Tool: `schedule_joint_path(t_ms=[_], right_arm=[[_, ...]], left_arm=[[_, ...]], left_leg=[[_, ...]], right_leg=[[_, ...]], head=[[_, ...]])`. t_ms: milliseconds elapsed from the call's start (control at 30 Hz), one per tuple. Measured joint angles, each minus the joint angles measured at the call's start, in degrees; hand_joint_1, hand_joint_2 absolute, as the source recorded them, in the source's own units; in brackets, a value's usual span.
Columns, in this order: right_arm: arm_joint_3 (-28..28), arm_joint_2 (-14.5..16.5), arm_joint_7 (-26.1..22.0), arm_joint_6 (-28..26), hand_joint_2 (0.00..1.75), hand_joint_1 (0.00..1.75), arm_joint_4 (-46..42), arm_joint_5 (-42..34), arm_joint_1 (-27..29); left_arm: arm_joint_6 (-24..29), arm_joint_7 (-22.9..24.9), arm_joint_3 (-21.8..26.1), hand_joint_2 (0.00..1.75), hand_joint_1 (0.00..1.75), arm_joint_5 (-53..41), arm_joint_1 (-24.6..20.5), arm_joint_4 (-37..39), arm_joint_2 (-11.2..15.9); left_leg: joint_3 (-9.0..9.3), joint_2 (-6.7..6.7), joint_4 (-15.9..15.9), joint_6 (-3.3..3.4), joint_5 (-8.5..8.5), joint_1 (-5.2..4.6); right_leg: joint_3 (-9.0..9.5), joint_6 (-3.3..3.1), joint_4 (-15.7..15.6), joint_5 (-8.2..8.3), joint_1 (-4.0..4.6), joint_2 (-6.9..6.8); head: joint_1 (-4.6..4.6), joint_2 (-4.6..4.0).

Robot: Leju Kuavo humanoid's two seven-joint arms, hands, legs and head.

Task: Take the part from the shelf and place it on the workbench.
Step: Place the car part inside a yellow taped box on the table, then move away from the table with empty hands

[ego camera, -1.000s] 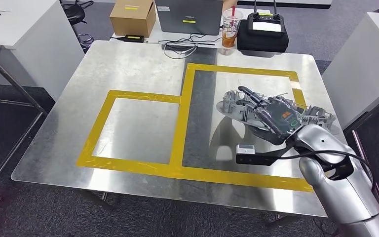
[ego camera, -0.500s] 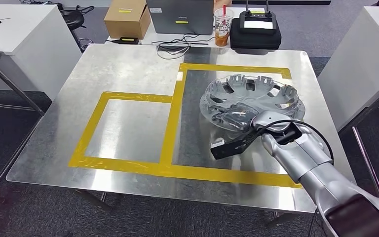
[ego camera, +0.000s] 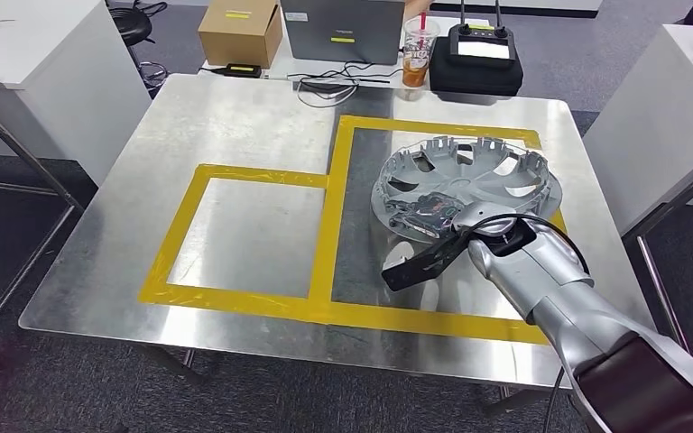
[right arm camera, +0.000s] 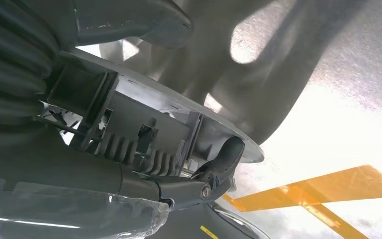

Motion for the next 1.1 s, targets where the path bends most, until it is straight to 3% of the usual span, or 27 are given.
schedule_joint_path(t_ms=[67,133,233,300,400,467,500,567,633,733,800,867,933,967,1000,1033,1100], right_arm=[[0.25,0.07,-0.11,-0.01,1.75,1.75,0.22,-0.05,-0.29],[0.52,0.26,-0.22,-0.05,1.75,1.75,0.43,-0.08,-0.51],[1.03,0.64,-0.45,-0.08,1.75,1.75,0.80,-0.10,-0.64],[1.51,1.19,-0.70,-0.17,1.75,1.75,1.30,-0.10,-0.85],[2.55,2.23,-0.83,-1.15,1.75,1.75,2.60,-0.38,-0.81],[2.95,2.78,-0.83,-2.28,1.75,1.75,3.42,-1.09,-0.43],[3.03,3.06,-0.83,-2.80,1.75,1.75,3.71,-1.49,-0.27],[3.13,3.81,-0.80,-3.50,1.75,1.75,4.02,-2.30,-0.13],[3.05,4.78,-0.07,-3.26,1.75,1.75,4.11,-3.77,0.01],[1.88,5.75,1.79,-1.74,1.75,1.75,4.06,-7.67,0.86],[0.54,5.80,2.16,-1.49,1.75,1.75,3.76,-9.83,1.42],[-1.04,5.67,2.28,-1.53,1.75,1.75,3.09,-11.93,2.03],[-2.98,5.55,2.58,-1.69,1.75,1.75,1.89,-14.46,3.35],[-4.08,5.48,2.86,-1.86,1.75,1.75,1.05,-15.65,4.31],[-5.26,5.44,3.34,-2.12,1.75,1.75,0.07,-16.64,5.30],[-6.47,5.40,3.97,-2.54,1.75,1.75,-1.04,-17.41,6.21],[-9.20,5.39,5.95,-4.01,1.75,1.75,-3.67,-18.74,7.74]], left_arm=[[-0.01,0.00,0.00,0.00,0.00,0.00,-0.01,0.16,-0.05],[-0.02,0.01,0.00,0.00,0.00,0.00,-0.01,0.24,-0.09],[-0.07,0.05,0.02,0.00,0.00,-0.02,0.03,0.25,-0.12],[-0.21,0.14,0.03,0.00,0.00,0.02,0.05,0.22,-0.21],[-0.55,0.16,0.07,0.00,0.00,-0.05,0.08,0.19,-0.30],[-0.73,-0.16,0.06,0.00,0.00,-0.53,0.21,0.19,-0.40],[-0.78,-0.45,0.01,0.00,0.00,-0.83,0.31,0.19,-0.43],[-0.73,-1.11,-0.17,0.00,0.00,-1.39,0.43,0.19,-0.32],[-0.25,-1.86,-0.50,0.00,0.00,-2.01,0.42,0.25,-0.09],[1.20,-3.11,-1.38,0.00,0.00,-2.85,0.38,0.78,0.41],[1.82,-3.49,-1.76,0.00,0.00,-3.17,0.43,1.21,0.63],[1.90,-3.60,-1.99,0.00,0.00,-3.33,0.47,1.49,0.62],[1.50,-3.59,-2.07,0.00,0.00,-3.41,0.45,1.57,0.55],[1.22,-3.57,-2.07,0.00,0.00,-3.50,0.45,1.56,0.46],[0.95,-3.54,-2.05,0.00,0.00,-3.63,0.46,1.54,0.32],[0.73,-3.50,-2.04,0.00,0.00,-3.77,0.46,1.49,0.15],[0.32,-3.38,-2.02,0.00,0.00,-3.97,0.45,1.12,-0.34]], left_leg=[[0.01,-0.09,0.25,-0.24,-0.16,-0.06],[-0.14,-0.13,0.63,-0.69,-0.40,-0.29],[-0.39,-0.16,0.87,-1.42,-0.55,-0.28],[-1.20,-0.17,2.64,-2.12,-1.86,-0.06],[-5.83,-0.17,12.82,-3.17,-7.01,0.48],[-8.20,-0.16,17.76,-3.49,-8.32,0.77],[-7.78,-0.16,16.90,-3.50,-7.35,0.85],[-3.91,-0.15,9.17,-3.21,-3.50,0.88],[-0.37,-0.13,2.27,-2.69,-1.39,0.60],[0.45,-0.18,0.68,-1.87,-1.36,0.15],[1.00,-0.14,-0.09,-1.11,-0.82,0.37],[1.33,-0.06,-0.81,-0.46,-0.28,0.61],[1.24,-0.04,-0.86,-0.24,-0.21,0.54],[1.21,-0.07,-0.84,-0.23,-0.23,0.52],[1.20,-0.12,-0.79,-0.24,-0.25,0.50],[1.18,-0.20,-0.70,-0.29,-0.28,0.50],[1.00,-0.36,-0.21,-0.62,-0.53,0.48]], right_leg=[[4.33,0.49,-8.63,3.14,0.04,-0.13],[7.22,-0.07,-14.21,4.99,0.20,-0.21],[7.63,-1.22,-14.87,5.43,0.34,-0.20],[7.74,-1.77,-15.01,5.56,0.00,-0.20],[7.77,-2.19,-15.04,5.59,-0.15,-0.20],[7.76,-2.19,-15.03,5.58,-0.14,-0.17],[7.80,-2.19,-15.02,5.58,-0.15,-0.10],[7.94,-2.16,-15.03,5.59,-0.15,0.16],[7.88,-1.97,-15.06,5.68,-0.01,0.48],[7.79,-1.15,-15.28,5.84,0.06,0.64],[7.36,-0.72,-14.41,5.22,0.10,0.52],[4.83,-0.96,-9.22,2.67,0.16,0.37],[0.99,-1.18,-1.15,-0.48,0.15,0.31],[-0.24,-1.01,1.40,-1.21,0.12,0.29],[-0.45,-0.67,1.84,-1.07,0.07,0.27],[0.50,-0.23,-0.13,-0.07,0.01,0.23],[4.62,0.34,-8.48,2.97,-0.04,0.09]], head=[[0.01,0.00],[-0.05,0.00],[-0.07,0.00],[-0.16,0.00],[-0.32,0.00],[-0.31,0.00],[-0.31,0.00],[-0.31,0.00],[-0.30,0.00],[-0.35,0.00],[-0.25,0.00],[-0.16,0.00],[-0.16,0.00],[-0.16,0.00],[-0.16,0.00],[-0.15,0.00],[-0.14,0.00]])
